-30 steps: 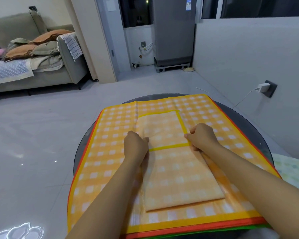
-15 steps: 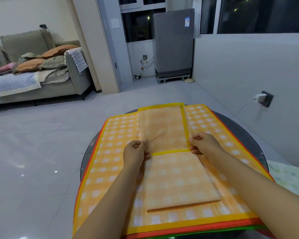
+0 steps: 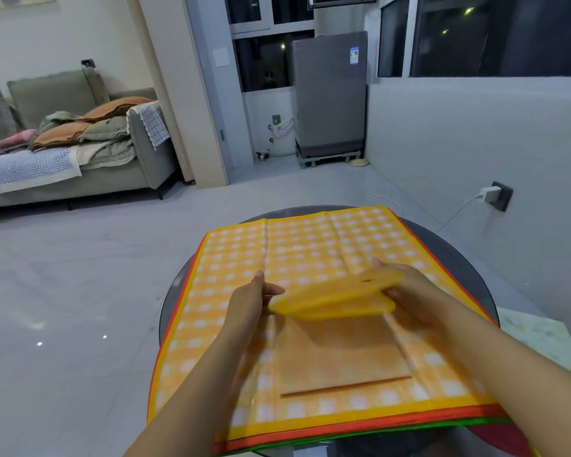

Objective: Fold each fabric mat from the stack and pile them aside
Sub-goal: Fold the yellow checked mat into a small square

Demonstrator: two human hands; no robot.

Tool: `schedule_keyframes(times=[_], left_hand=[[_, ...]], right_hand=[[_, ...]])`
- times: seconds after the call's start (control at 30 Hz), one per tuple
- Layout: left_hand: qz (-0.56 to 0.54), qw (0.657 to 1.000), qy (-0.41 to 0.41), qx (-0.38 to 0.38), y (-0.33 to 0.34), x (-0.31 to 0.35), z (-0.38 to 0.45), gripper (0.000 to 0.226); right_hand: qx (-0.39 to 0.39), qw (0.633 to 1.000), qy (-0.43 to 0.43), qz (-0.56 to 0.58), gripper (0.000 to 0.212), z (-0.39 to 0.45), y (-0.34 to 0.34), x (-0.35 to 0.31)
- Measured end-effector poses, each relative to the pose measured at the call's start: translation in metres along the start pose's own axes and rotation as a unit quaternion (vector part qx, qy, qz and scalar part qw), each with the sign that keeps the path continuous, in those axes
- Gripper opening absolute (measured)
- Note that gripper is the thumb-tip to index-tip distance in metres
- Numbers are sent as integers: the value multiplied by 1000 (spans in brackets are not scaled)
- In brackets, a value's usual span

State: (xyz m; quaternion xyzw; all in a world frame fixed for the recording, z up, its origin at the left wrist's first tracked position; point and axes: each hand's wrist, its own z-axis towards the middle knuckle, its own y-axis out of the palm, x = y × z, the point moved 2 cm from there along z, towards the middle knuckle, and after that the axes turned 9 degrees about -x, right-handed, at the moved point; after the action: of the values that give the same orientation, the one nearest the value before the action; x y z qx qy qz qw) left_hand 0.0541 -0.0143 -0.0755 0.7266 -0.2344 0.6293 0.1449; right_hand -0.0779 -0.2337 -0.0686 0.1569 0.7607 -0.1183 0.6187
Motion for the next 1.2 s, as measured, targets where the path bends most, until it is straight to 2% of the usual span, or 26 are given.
schedule_keyframes(times=[0.1, 0.2, 0.4, 0.5, 0.57, 0.63, 0.7, 0.73, 0.77, 0.87, 0.97, 1.07, 1.2], left_hand=[[120, 991, 57, 2, -1, 1, -7, 53], [187, 978, 89, 6, 2, 3, -11, 47], [260, 960, 105, 15, 11, 4, -16, 32], [310, 943, 120, 22, 18, 5, -21, 21], [423, 899, 107, 35, 25, 4, -25, 26], [543, 831, 115, 42, 33, 5, -28, 40], [591, 795, 133, -8, 46, 7, -29, 48], [602, 786, 134, -50, 52, 6, -27, 51], [609, 777, 129, -91, 57, 4, -25, 52], [614, 766, 111, -153, 66, -6, -19, 55], [614, 765, 114, -158, 67, -16, -17, 56], [628, 753, 125, -149, 65, -24, -18, 68], [637, 752, 110, -131, 59, -28, -19, 66]], right_hand=[[-3, 997, 6, -75, 22, -1, -4, 1], [-12, 992, -12, -125, 9, -4, -3, 2], [2, 977, -34, -209, 16, -4, 0, 3], [6, 950, -55, -306, 17, -4, 6, 3], [11, 925, -69, -373, 20, -3, 10, 1], [20, 892, -73, -445, 24, -3, 16, -2], [23, 814, -94, -572, 29, -3, 25, -5], [12, 784, -113, -610, 33, -3, 32, -5], [-4, 774, -125, -620, 37, -3, 38, -4], [-44, 796, -111, -594, 43, -5, 53, 6], [-54, 771, -88, -628, 48, -6, 61, 21], [-55, 745, -70, -661, 53, -8, 63, 31], [-41, 743, -40, -667, 55, -9, 57, 36]])
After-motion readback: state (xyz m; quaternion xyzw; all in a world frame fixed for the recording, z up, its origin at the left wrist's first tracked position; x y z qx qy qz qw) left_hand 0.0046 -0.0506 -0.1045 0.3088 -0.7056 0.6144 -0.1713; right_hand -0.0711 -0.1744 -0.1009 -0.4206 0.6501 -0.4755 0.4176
